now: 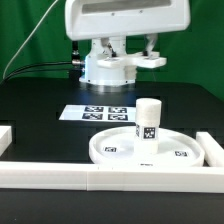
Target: Assemble round table
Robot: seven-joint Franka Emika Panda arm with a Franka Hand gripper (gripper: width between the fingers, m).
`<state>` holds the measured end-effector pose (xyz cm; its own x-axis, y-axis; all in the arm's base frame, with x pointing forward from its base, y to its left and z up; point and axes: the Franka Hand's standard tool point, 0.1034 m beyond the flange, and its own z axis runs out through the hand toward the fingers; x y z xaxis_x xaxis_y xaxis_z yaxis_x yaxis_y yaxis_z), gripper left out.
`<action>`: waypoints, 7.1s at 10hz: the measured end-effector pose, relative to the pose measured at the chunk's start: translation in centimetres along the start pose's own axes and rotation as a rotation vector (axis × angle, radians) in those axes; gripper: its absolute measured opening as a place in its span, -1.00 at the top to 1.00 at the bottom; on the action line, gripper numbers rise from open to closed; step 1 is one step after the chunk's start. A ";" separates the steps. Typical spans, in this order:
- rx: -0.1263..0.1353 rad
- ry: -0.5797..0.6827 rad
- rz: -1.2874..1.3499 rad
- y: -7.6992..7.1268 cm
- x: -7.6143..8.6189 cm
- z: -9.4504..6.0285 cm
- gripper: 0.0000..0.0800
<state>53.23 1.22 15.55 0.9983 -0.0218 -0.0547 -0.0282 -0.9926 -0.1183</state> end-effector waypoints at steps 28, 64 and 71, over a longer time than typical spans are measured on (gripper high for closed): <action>-0.025 0.045 -0.136 -1.7 3.3 5.1 -0.11; 0.178 0.034 1.395 -2.7 3.0 2.1 -0.62; 0.086 0.081 0.611 -3.0 3.3 2.2 -0.62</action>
Offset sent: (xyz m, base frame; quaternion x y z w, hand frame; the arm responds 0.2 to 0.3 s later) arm 0.0000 0.0000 0.0000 0.0000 0.0000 0.0000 1.0000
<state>56.54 4.39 13.50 0.8013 -0.5950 -0.0623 -0.5960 -0.7850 -0.1691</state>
